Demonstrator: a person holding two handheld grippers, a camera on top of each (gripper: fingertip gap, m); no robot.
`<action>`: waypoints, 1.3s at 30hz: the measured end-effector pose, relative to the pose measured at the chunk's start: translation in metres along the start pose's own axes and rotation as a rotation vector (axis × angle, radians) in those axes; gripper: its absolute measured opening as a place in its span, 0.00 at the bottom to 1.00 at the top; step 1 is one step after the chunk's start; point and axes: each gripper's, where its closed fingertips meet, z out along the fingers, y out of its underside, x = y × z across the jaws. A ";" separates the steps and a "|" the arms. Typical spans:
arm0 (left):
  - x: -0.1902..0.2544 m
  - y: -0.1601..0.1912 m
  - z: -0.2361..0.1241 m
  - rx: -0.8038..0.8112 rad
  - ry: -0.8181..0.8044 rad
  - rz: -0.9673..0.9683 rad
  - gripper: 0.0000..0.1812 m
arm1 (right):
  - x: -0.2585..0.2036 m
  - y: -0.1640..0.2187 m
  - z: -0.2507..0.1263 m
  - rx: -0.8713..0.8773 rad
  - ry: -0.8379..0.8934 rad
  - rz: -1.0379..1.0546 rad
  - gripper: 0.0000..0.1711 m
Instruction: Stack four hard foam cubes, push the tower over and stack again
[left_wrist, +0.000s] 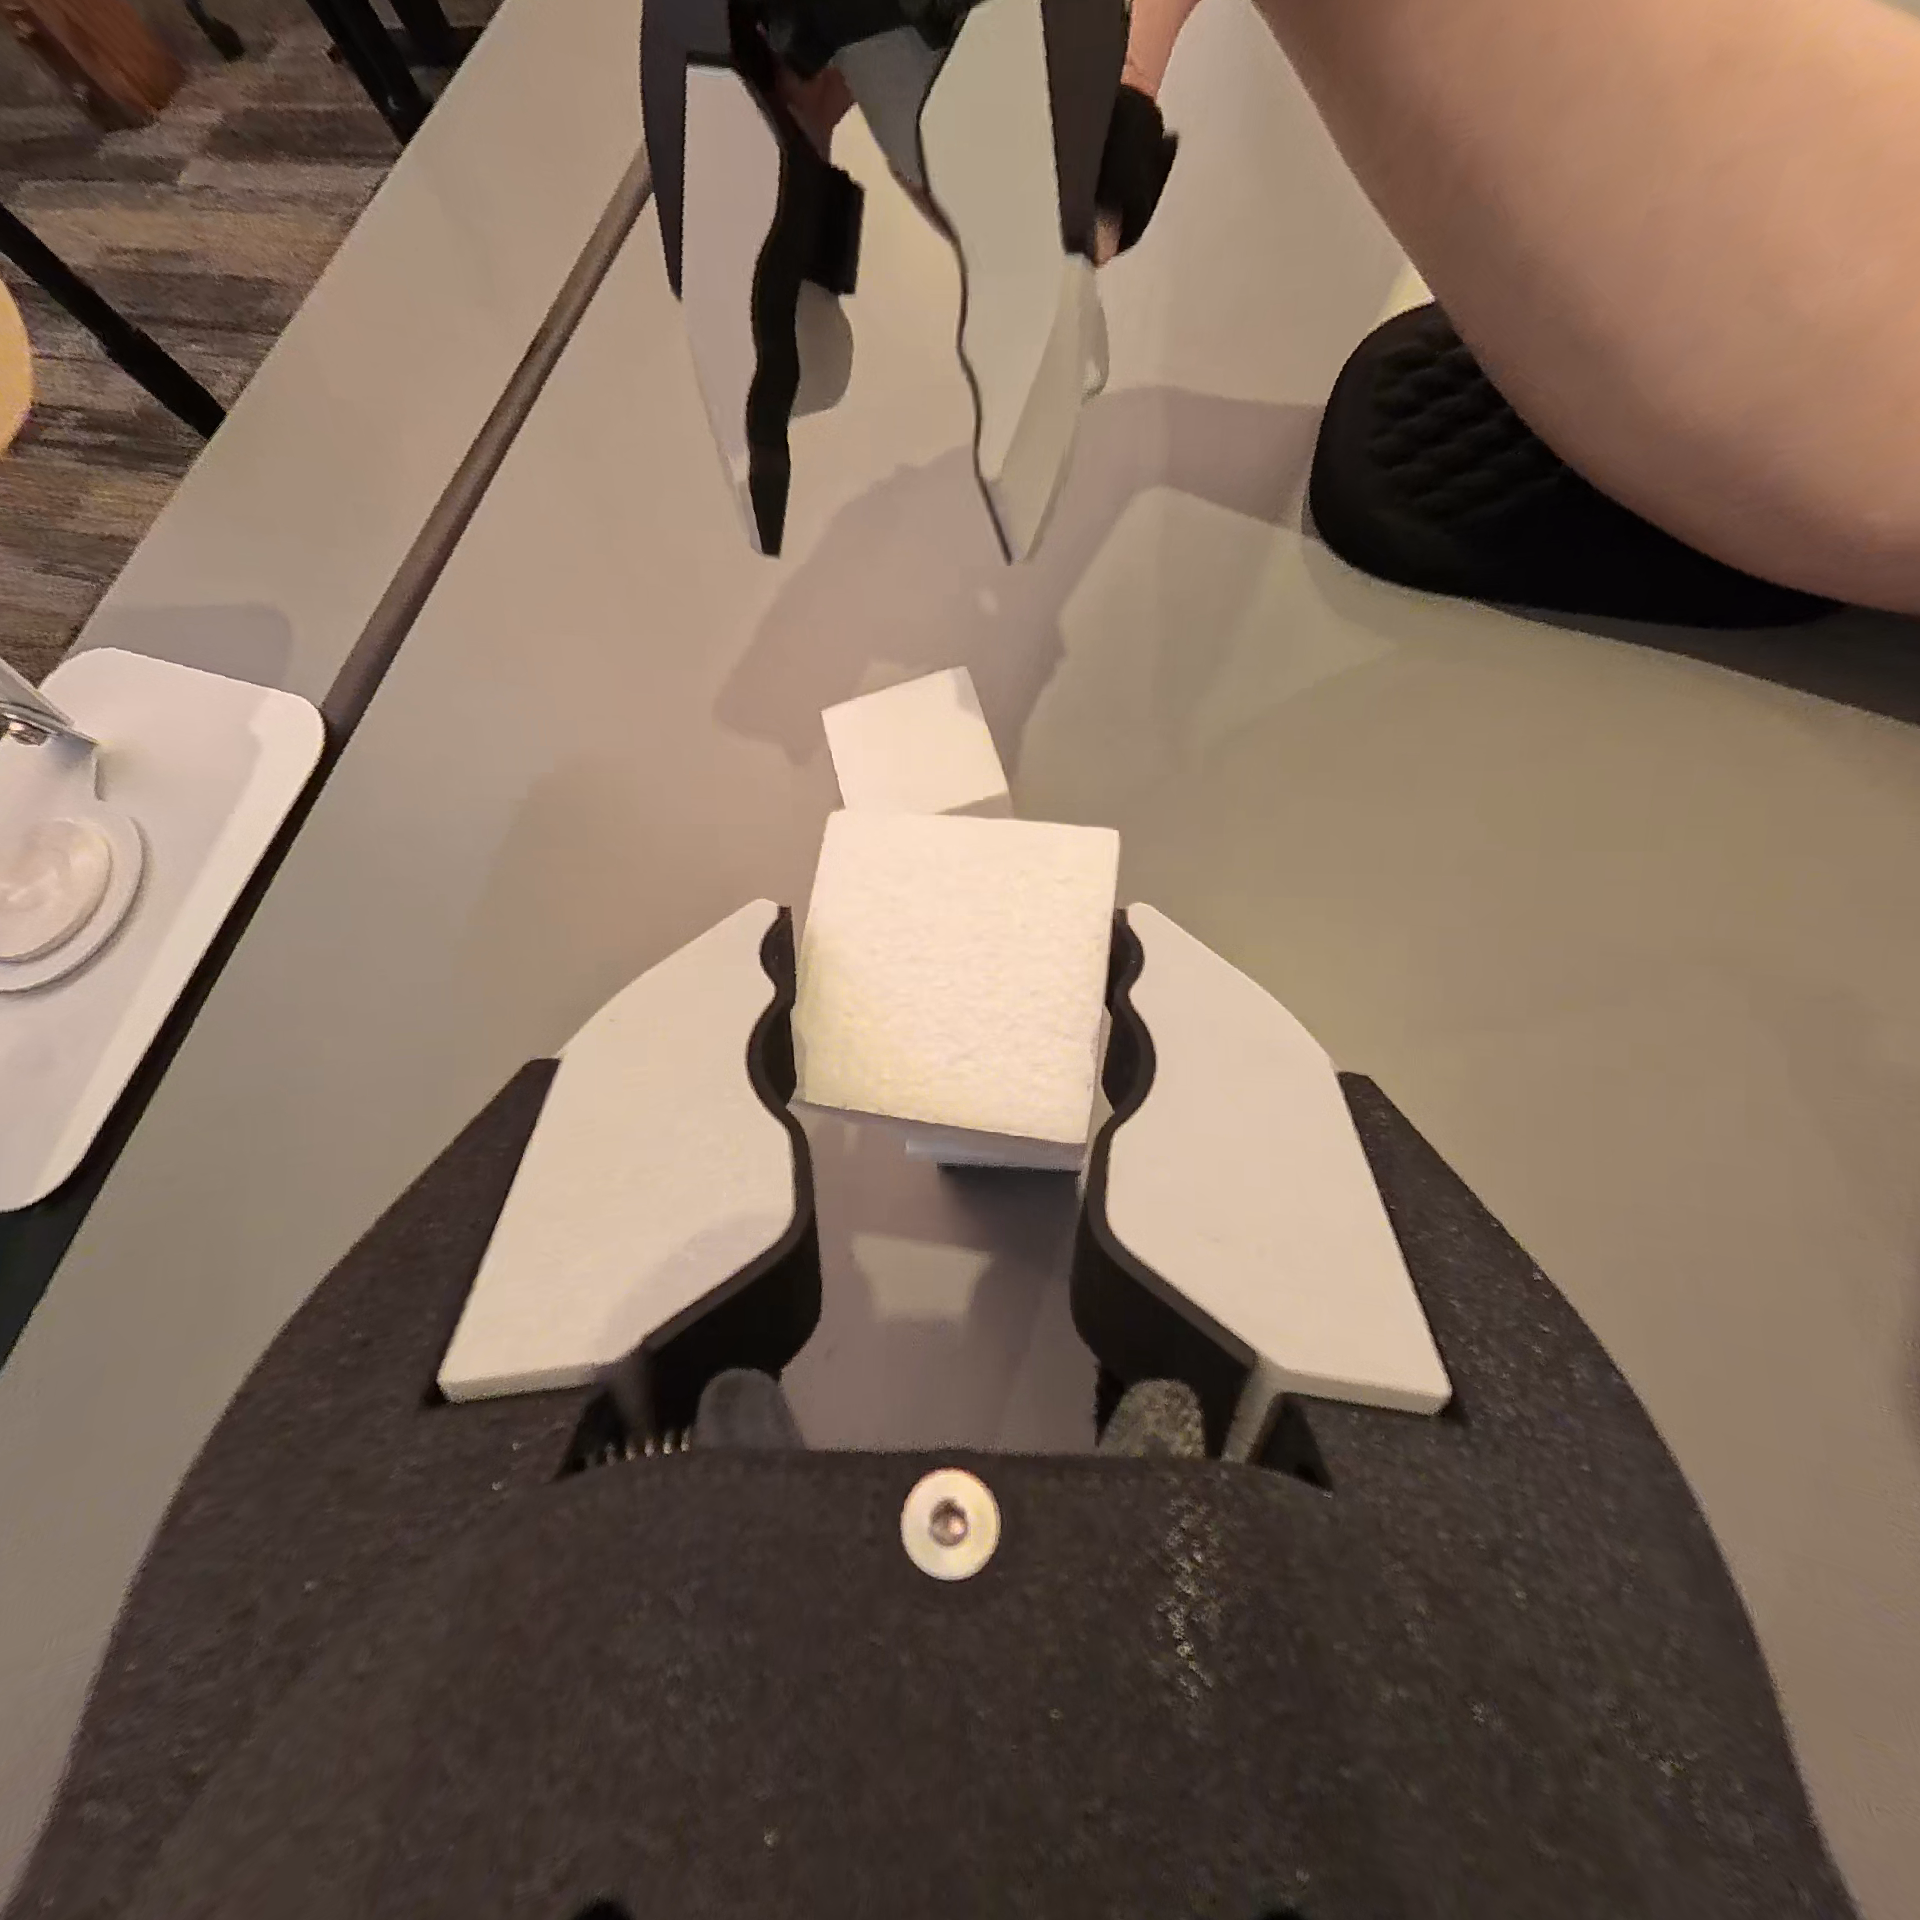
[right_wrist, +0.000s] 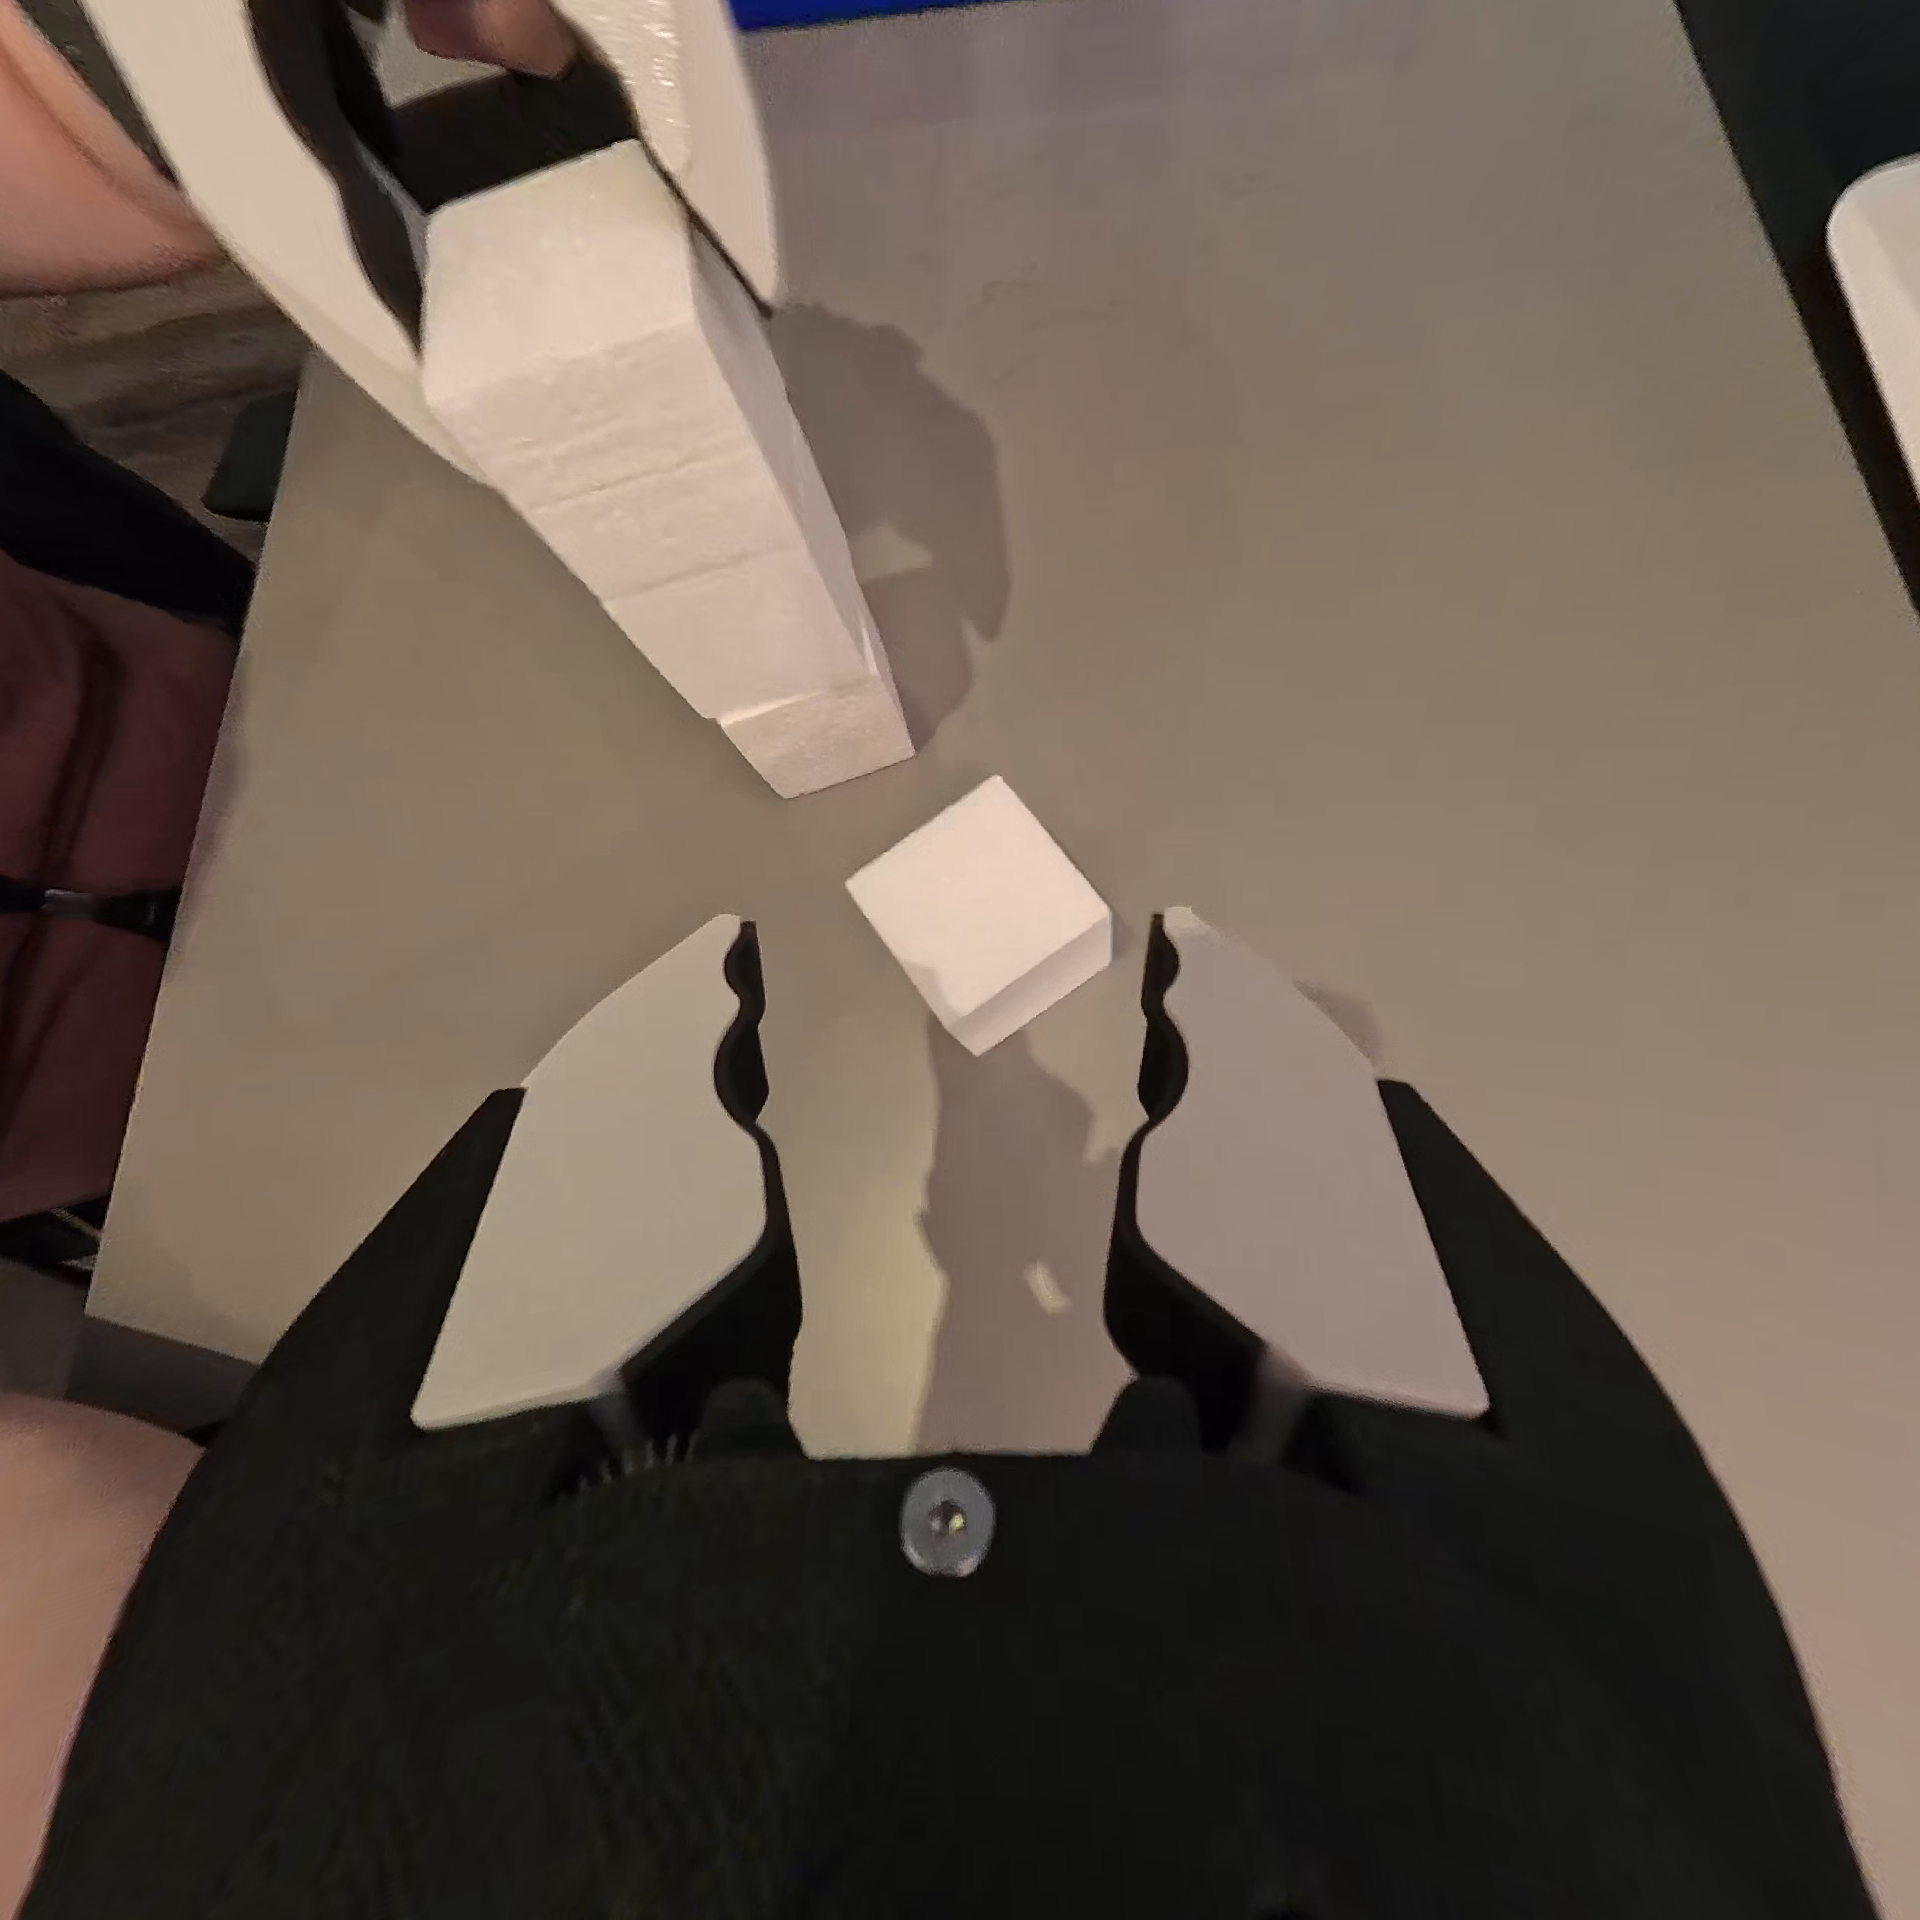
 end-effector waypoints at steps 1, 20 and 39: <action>0.000 -0.001 0.001 0.012 0.001 -0.005 0.32 | 0.004 0.003 0.002 -0.030 0.021 0.029 0.42; -0.055 -0.001 -0.104 0.348 -0.190 -0.184 0.40 | 0.010 0.030 0.051 -0.559 0.419 0.604 0.47; -0.084 0.062 -0.085 0.488 -0.097 -0.374 0.00 | -0.010 -0.100 -0.035 0.312 0.114 0.166 0.34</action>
